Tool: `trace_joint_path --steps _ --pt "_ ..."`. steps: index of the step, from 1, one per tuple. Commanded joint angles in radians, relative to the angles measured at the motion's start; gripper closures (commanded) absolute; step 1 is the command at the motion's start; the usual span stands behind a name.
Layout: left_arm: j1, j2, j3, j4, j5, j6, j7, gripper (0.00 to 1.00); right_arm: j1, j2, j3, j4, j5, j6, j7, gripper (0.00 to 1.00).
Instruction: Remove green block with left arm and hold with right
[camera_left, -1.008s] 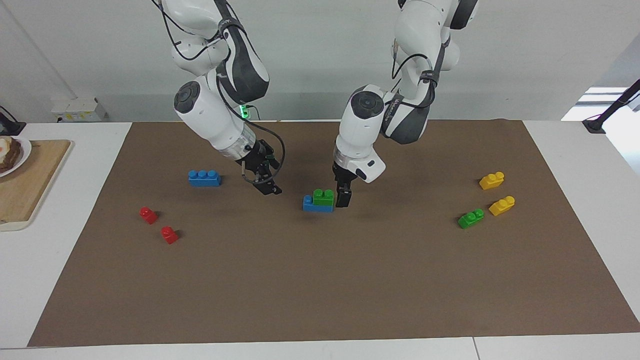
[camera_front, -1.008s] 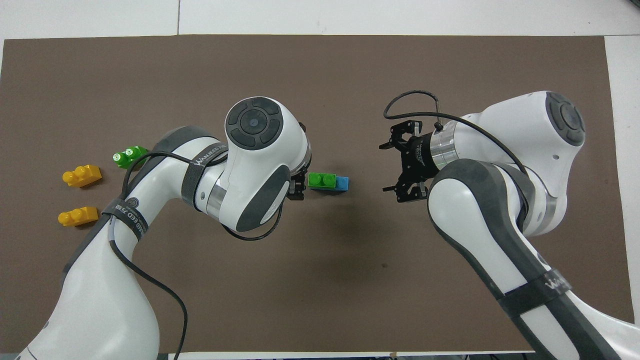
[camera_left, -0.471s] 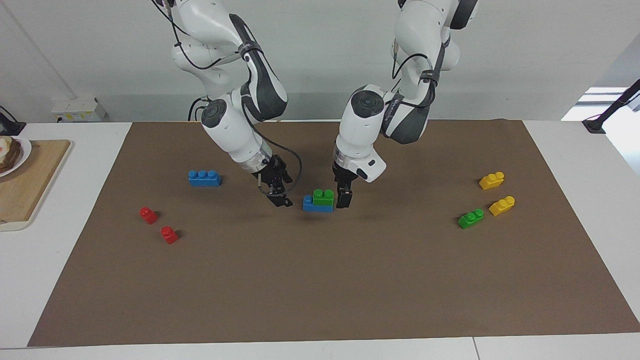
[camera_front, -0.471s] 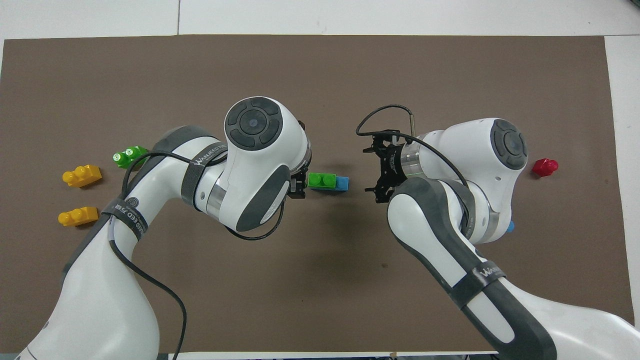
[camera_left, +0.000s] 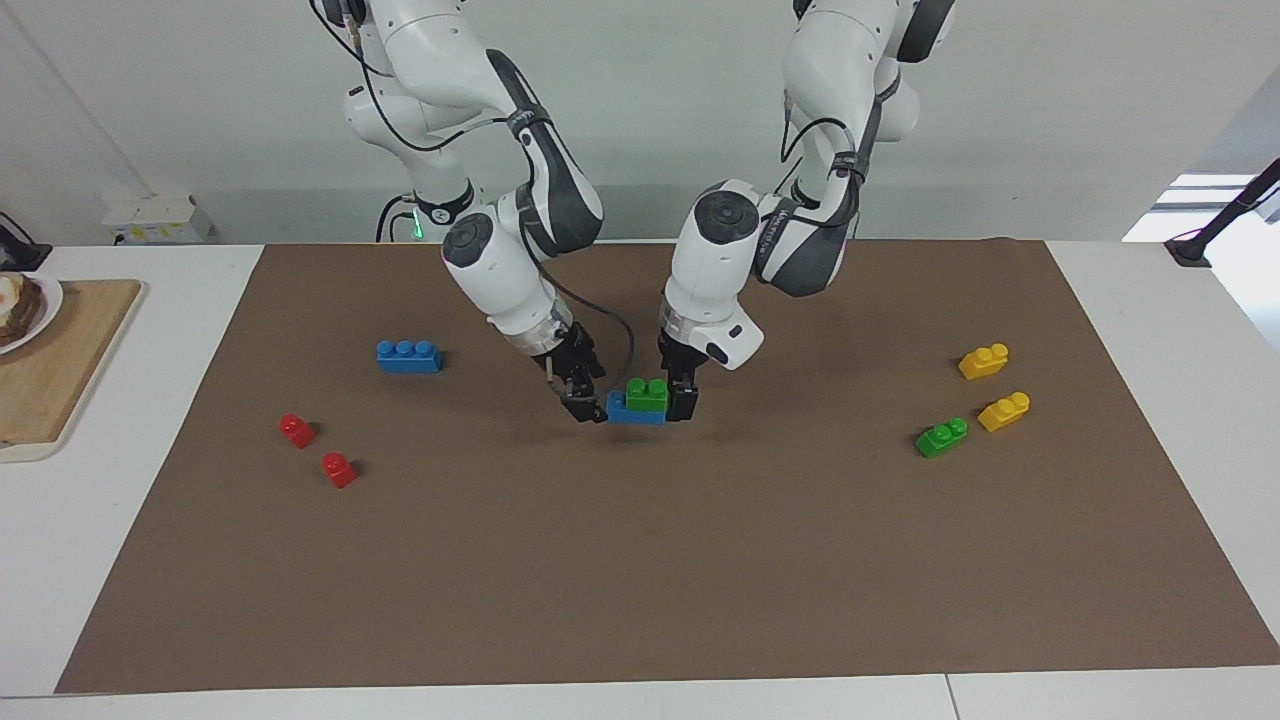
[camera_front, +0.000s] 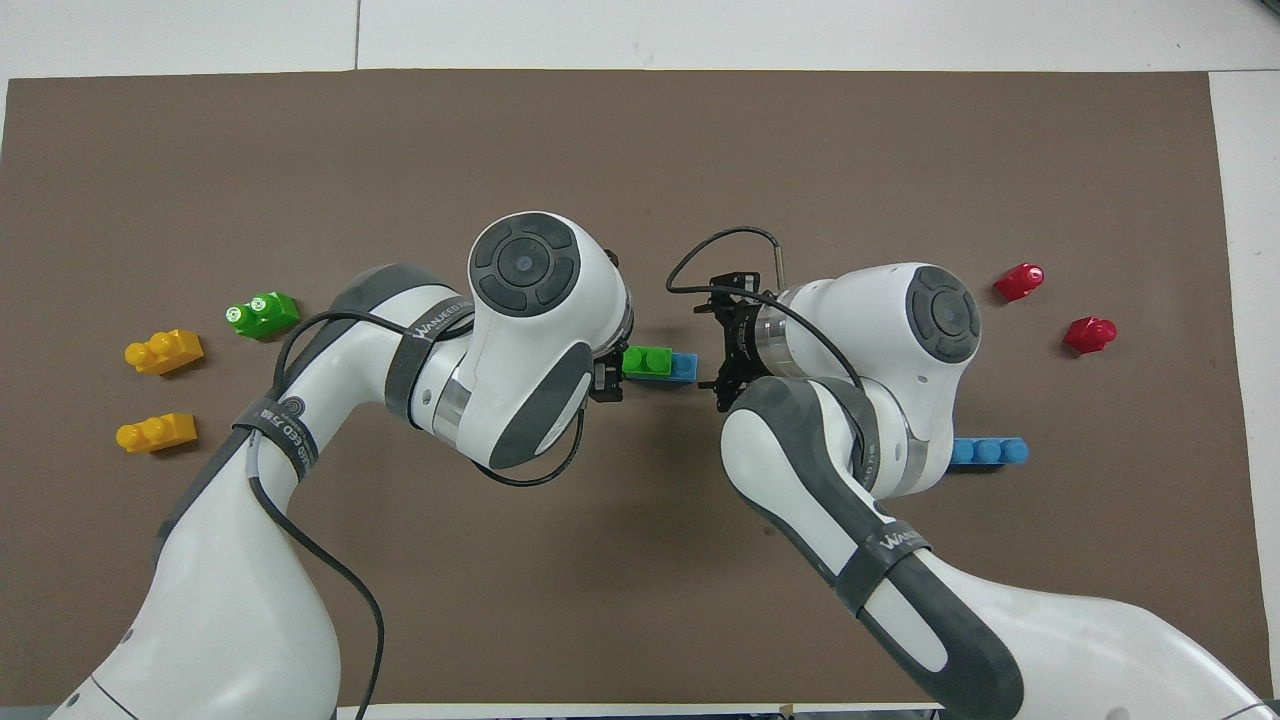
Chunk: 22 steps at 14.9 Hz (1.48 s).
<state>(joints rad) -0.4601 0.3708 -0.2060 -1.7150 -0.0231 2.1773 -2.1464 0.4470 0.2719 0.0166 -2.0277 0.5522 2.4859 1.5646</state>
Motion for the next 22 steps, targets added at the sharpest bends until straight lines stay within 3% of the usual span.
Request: trace_joint_path --steps 1,12,15,22 --pt "-0.032 -0.007 0.011 -0.017 0.018 0.006 -0.026 0.0 0.022 0.03 0.0 -0.005 0.032 0.042 -0.005 0.06" --pt "-0.069 0.025 0.013 -0.067 0.018 0.085 -0.07 0.0 0.045 0.073 0.002 -0.009 0.034 0.108 -0.006 0.09" --pt "-0.069 0.025 0.013 -0.067 0.018 0.085 -0.07 0.0 0.036 0.073 0.0 -0.014 0.035 0.108 -0.005 0.28" --pt "-0.068 0.026 0.013 -0.063 0.02 0.081 -0.07 0.0 0.002 0.073 0.0 -0.025 0.035 0.113 -0.014 0.45"
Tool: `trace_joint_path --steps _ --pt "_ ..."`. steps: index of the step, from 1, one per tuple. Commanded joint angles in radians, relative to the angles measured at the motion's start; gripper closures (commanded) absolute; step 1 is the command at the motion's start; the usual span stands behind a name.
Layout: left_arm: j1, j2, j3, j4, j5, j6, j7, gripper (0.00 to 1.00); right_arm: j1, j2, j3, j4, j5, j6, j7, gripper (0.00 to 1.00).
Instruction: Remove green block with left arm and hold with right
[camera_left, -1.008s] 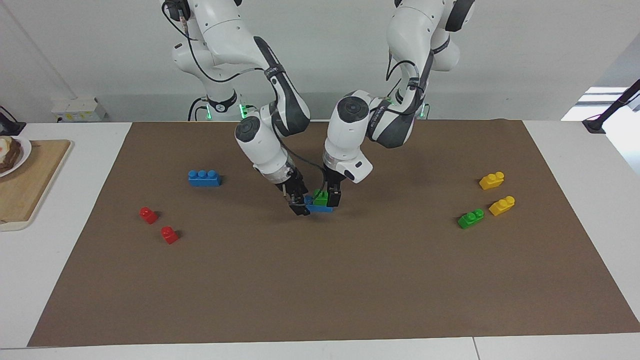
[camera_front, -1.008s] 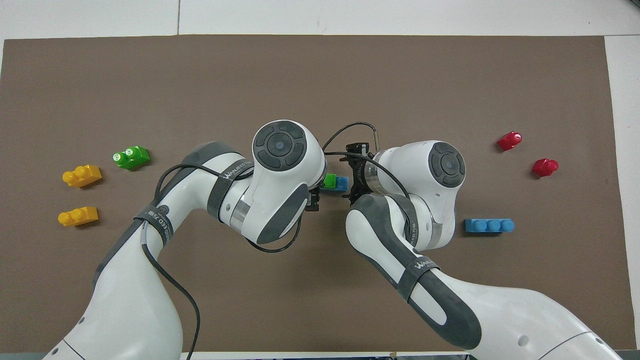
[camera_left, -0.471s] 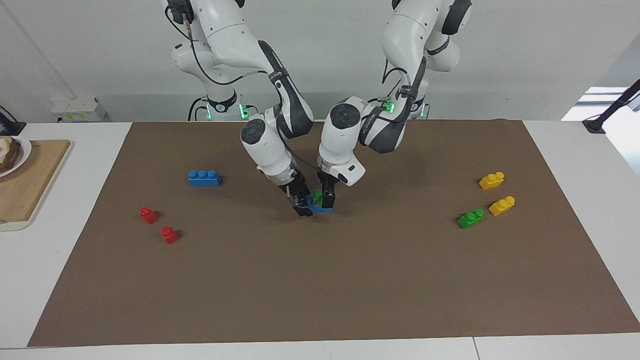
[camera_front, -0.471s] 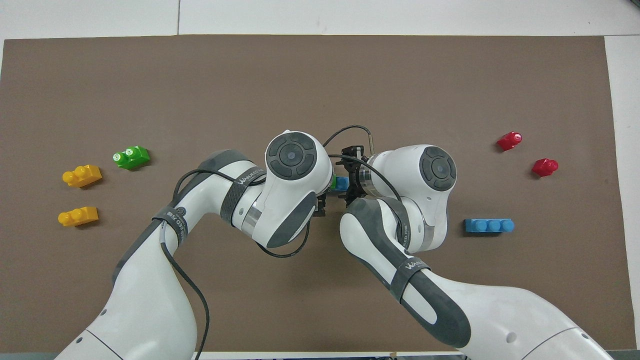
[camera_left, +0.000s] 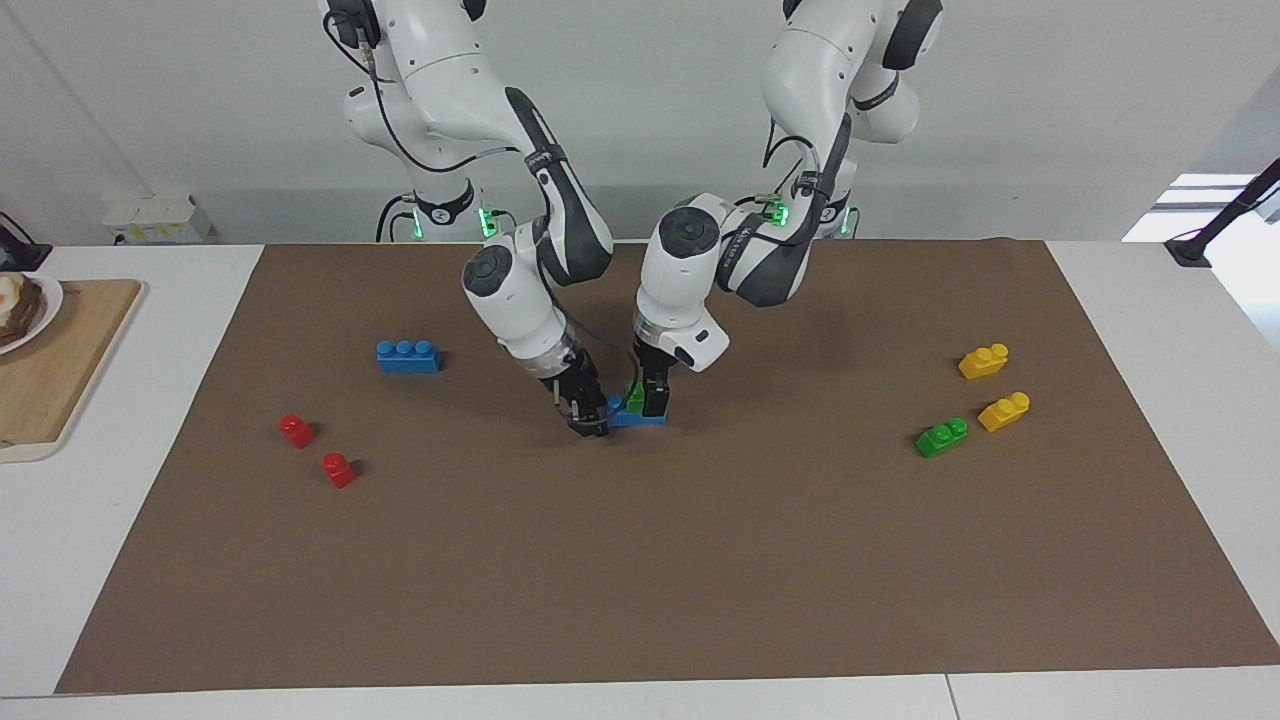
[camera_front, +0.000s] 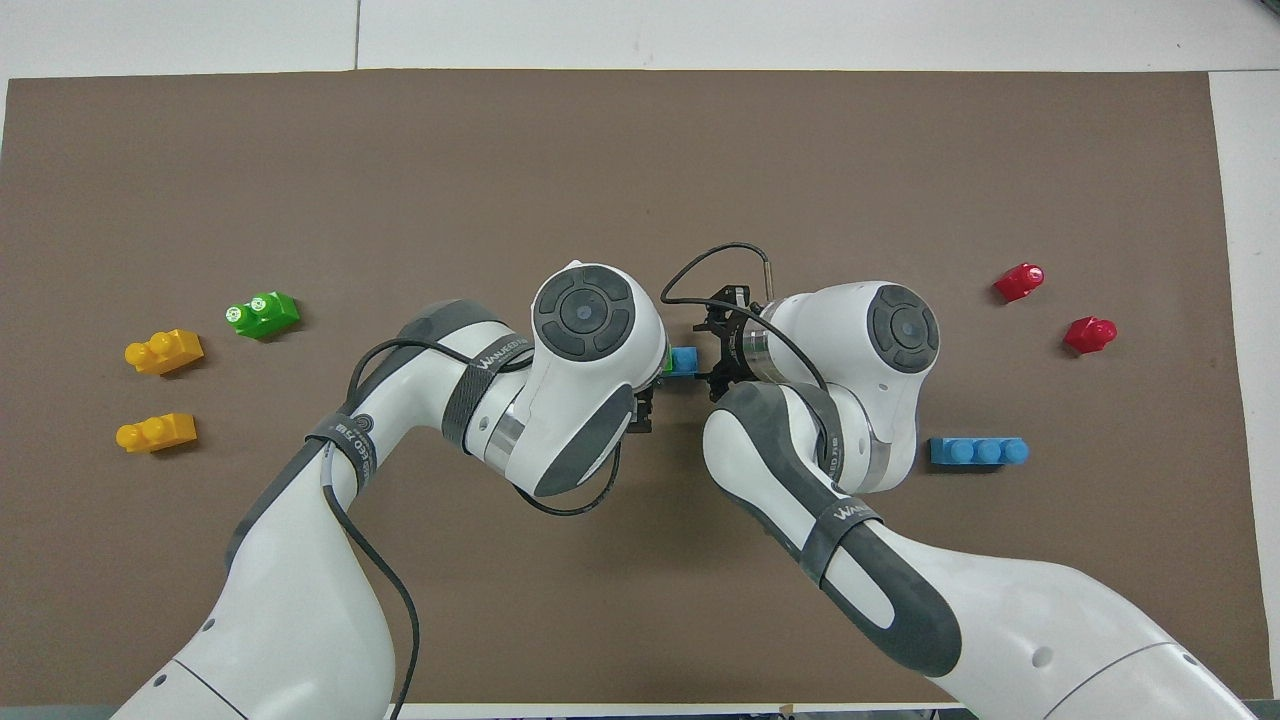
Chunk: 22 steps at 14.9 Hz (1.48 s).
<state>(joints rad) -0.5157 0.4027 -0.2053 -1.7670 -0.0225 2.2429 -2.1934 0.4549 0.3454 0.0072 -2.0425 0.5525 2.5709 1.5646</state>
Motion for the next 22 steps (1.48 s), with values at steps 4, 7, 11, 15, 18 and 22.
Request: trace_joint_path --steps 4,7,11,15,18,22 --pt "-0.012 -0.007 0.012 -0.011 0.018 0.017 -0.023 0.0 0.001 0.0 0.011 -0.005 0.035 0.028 -0.006 0.38" --pt "-0.01 -0.005 0.012 -0.014 0.018 0.023 -0.025 0.0 0.021 0.0 0.011 -0.004 0.037 0.028 0.003 0.26" --pt "-0.009 -0.004 0.012 -0.016 0.018 0.027 -0.025 0.0 0.034 0.0 0.011 -0.004 0.05 0.032 0.005 0.25" --pt "-0.006 -0.004 0.012 -0.028 0.018 0.041 -0.039 0.0 0.033 0.0 0.011 -0.004 0.05 0.032 0.005 1.0" --pt "-0.007 -0.005 0.012 -0.034 0.018 0.044 -0.039 0.03 0.025 0.0 0.011 -0.004 0.05 0.031 0.005 1.0" --pt "-0.007 -0.005 0.012 -0.032 0.018 0.044 -0.039 0.11 0.022 0.0 0.011 -0.004 0.058 0.031 0.005 1.0"
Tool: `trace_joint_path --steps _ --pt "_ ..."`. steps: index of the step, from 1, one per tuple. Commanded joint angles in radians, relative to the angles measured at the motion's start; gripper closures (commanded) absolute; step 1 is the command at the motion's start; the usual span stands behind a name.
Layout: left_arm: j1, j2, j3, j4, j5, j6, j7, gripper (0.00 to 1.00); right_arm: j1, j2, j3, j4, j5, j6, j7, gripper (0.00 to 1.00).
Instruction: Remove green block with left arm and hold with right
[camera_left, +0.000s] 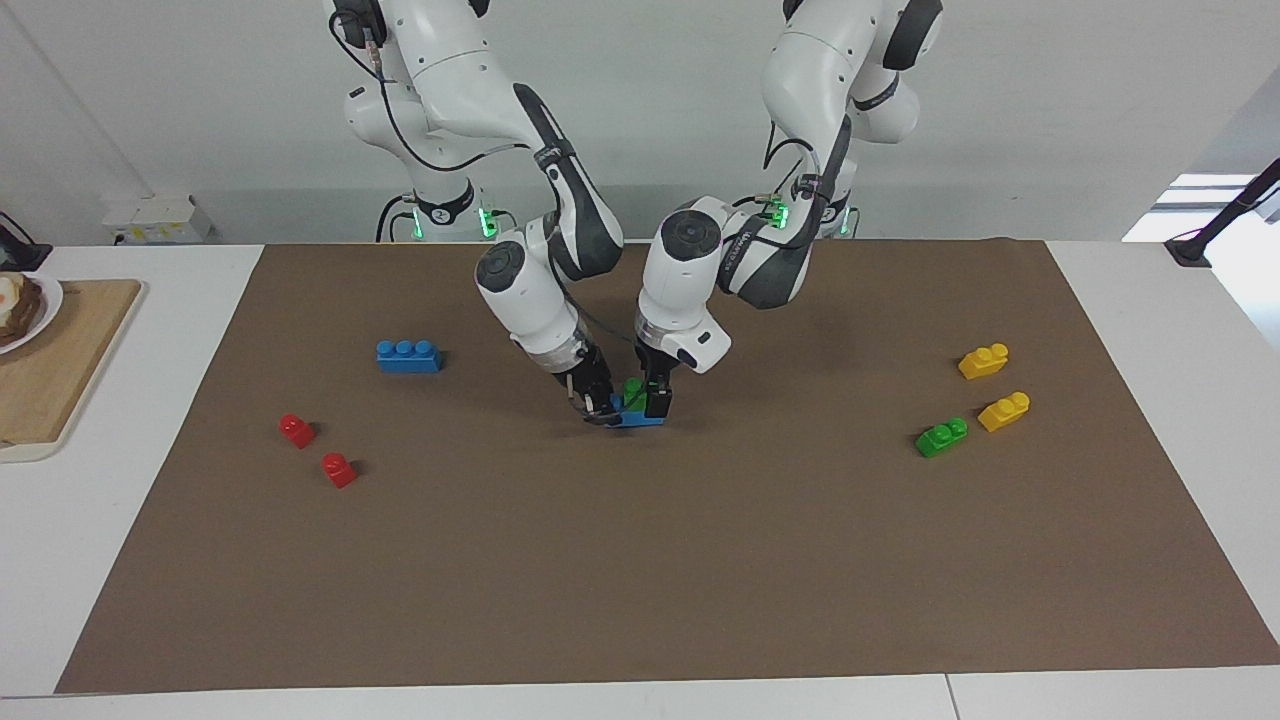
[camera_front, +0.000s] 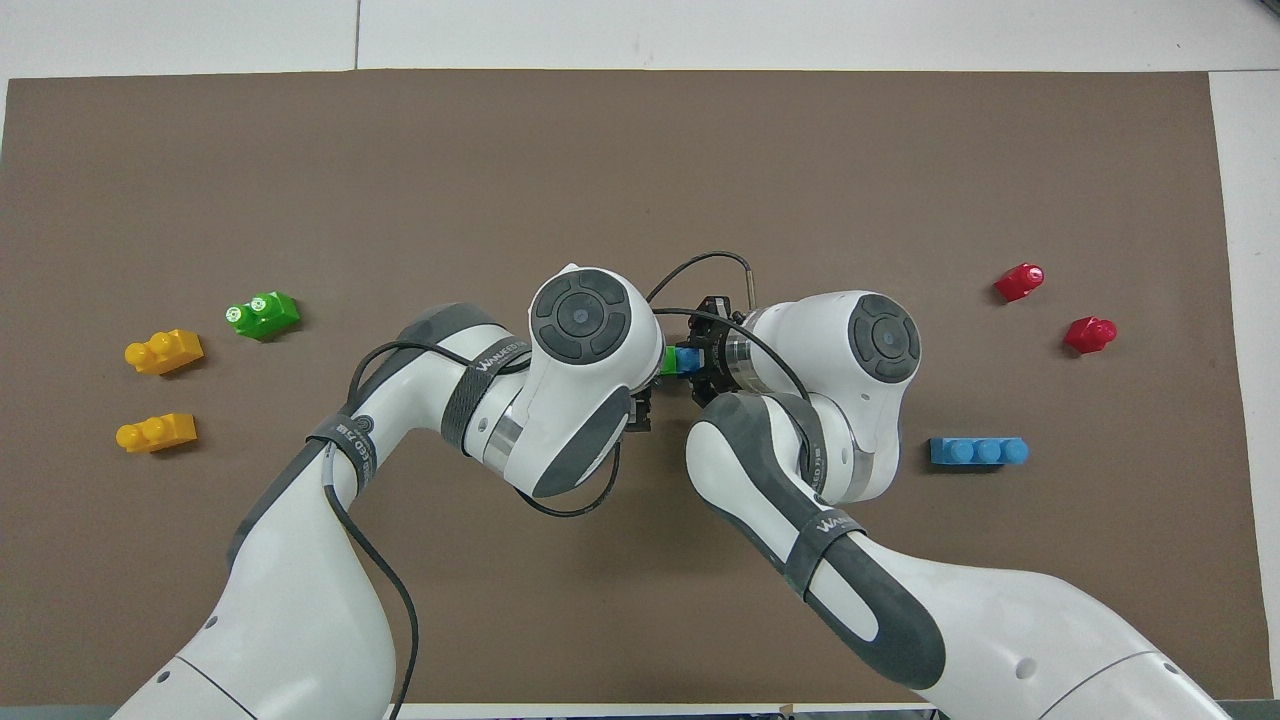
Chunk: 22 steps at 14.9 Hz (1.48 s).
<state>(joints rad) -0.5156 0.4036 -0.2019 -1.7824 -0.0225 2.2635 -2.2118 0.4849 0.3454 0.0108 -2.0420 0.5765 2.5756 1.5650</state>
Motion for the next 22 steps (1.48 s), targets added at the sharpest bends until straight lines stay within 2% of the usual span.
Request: trace_joint_path --steps 1,5,6,12,14,16,19,22 --pt "-0.01 -0.006 0.009 -0.015 0.018 0.024 -0.02 0.21 -0.008 0.0 0.008 -0.006 0.036 0.026 0.004 1.0" --pt "-0.012 -0.006 0.009 -0.008 0.018 0.019 -0.019 0.89 -0.008 0.0 0.008 -0.006 0.036 0.032 0.004 1.0" --pt "-0.012 -0.006 0.009 -0.005 0.018 0.019 -0.02 1.0 -0.005 0.001 0.008 -0.006 0.036 0.043 0.006 1.0" --pt "-0.001 -0.018 0.006 0.034 0.012 -0.001 -0.017 1.0 -0.002 0.001 0.008 -0.007 0.037 0.047 0.004 1.0" --pt "0.012 -0.058 0.009 0.046 0.01 -0.036 -0.006 1.0 -0.003 0.001 0.008 -0.007 0.037 0.047 0.003 1.0" --pt "0.048 -0.122 0.006 0.063 0.015 -0.125 0.018 1.0 -0.002 0.001 0.008 -0.006 0.037 0.047 0.003 1.0" --pt "0.11 -0.201 0.007 0.052 0.009 -0.261 0.217 1.0 0.0 0.003 0.008 -0.004 0.037 0.047 0.004 1.0" --pt "0.178 -0.221 0.007 0.046 0.009 -0.36 0.468 1.0 0.001 0.003 0.008 -0.004 0.037 0.047 0.004 1.0"
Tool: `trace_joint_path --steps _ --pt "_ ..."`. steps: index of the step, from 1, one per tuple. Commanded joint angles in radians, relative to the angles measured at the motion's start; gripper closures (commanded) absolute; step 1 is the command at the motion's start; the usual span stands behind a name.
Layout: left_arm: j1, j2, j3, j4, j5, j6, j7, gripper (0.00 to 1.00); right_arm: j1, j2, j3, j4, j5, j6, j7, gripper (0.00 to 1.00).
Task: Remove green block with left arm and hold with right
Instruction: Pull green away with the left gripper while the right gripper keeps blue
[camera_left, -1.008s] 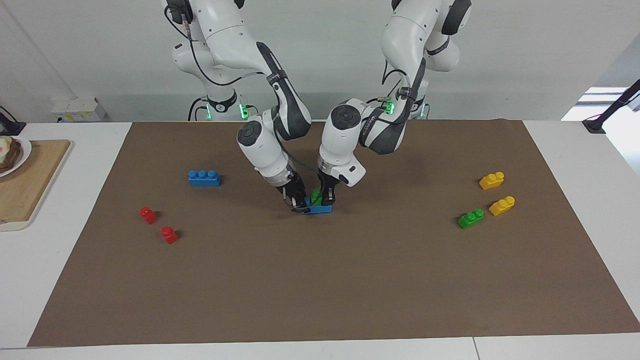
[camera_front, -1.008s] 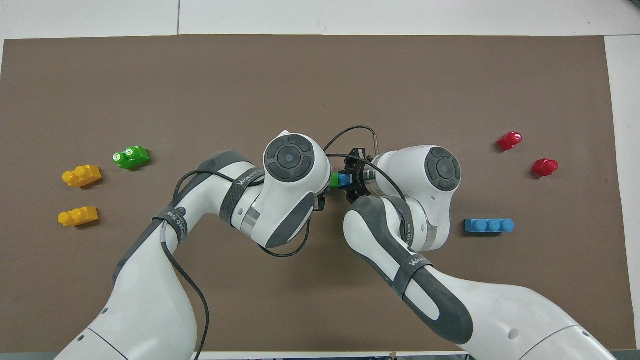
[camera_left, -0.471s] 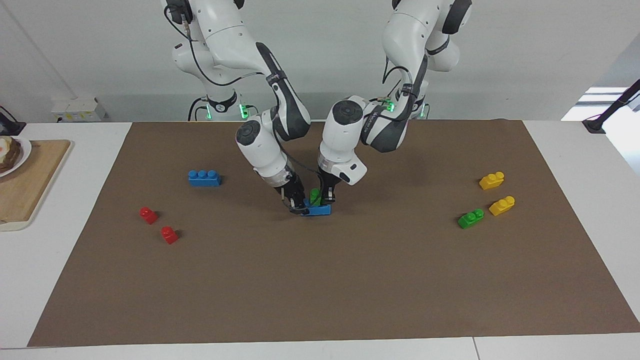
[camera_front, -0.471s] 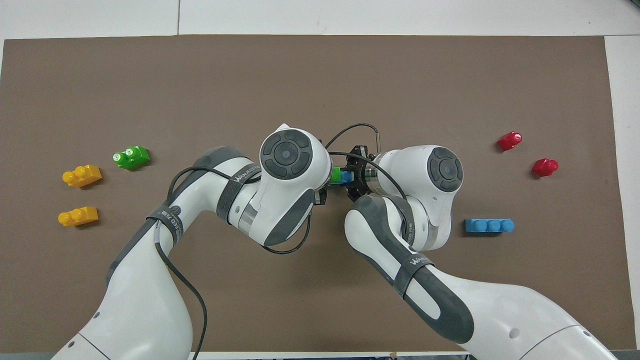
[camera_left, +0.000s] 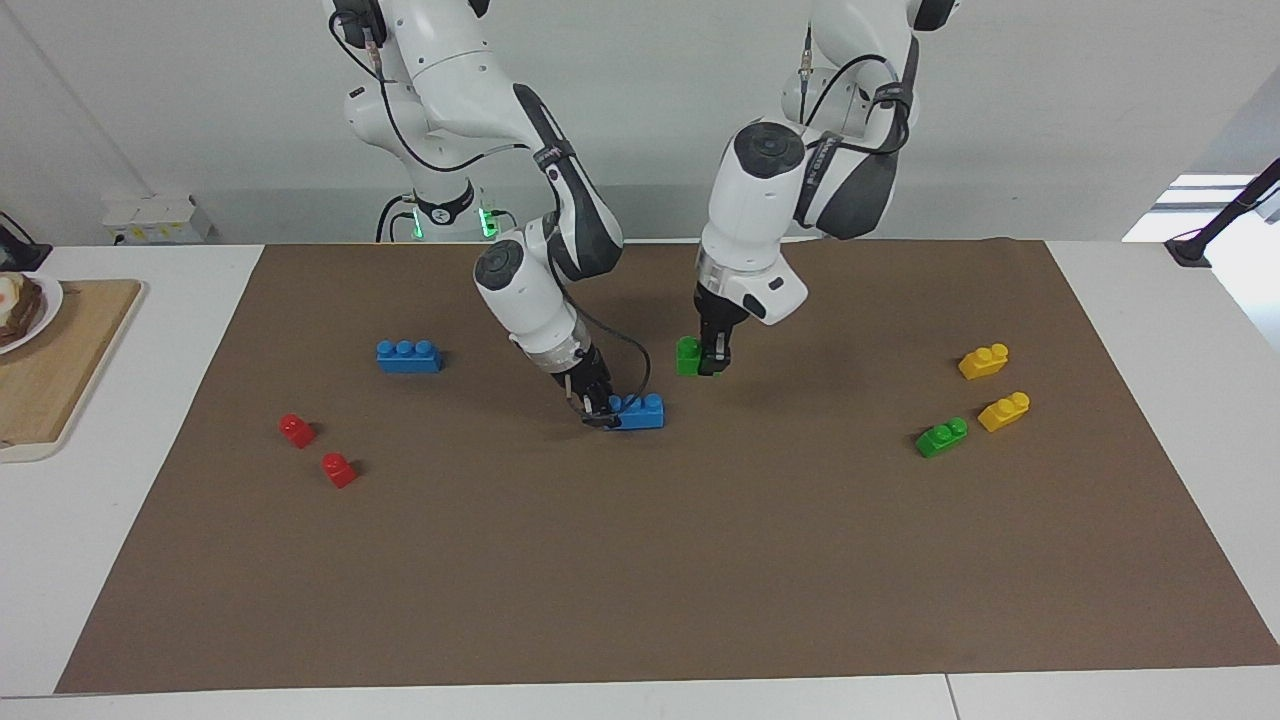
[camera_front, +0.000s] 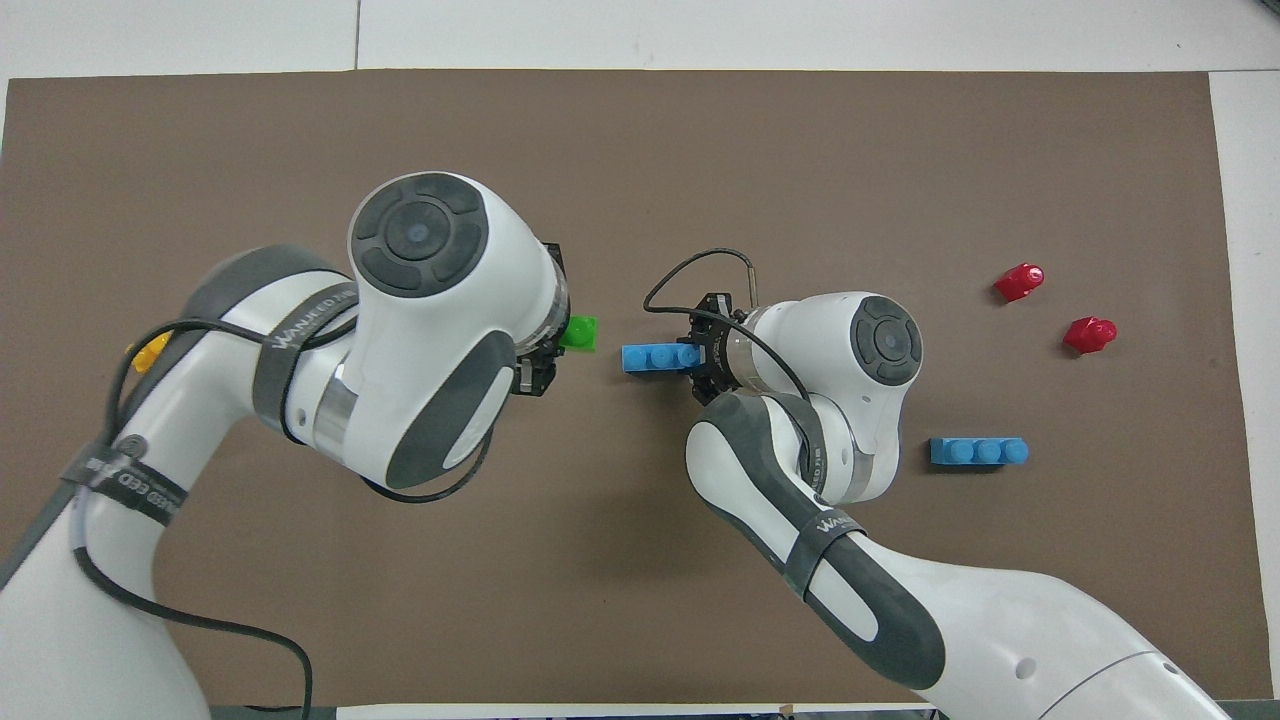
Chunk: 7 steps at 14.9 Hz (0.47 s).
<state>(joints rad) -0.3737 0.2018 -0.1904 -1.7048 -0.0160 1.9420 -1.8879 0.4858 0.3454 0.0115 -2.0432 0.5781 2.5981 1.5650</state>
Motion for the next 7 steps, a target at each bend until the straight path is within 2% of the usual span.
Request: trace_joint_path --steps 1,4,7 --pt "0.048 -0.025 -0.003 -0.039 0.002 -0.061 0.232 1.0 -0.001 0.003 0.007 0.0 0.036 0.02 0.003 1.0" --pt "0.103 -0.076 0.0 -0.126 0.002 -0.089 0.533 1.0 -0.042 -0.015 0.005 0.026 0.034 -0.024 -0.008 1.0" --pt "0.179 -0.125 0.0 -0.217 0.002 -0.078 0.804 1.0 -0.157 -0.063 0.001 0.106 0.022 -0.194 -0.087 1.0"
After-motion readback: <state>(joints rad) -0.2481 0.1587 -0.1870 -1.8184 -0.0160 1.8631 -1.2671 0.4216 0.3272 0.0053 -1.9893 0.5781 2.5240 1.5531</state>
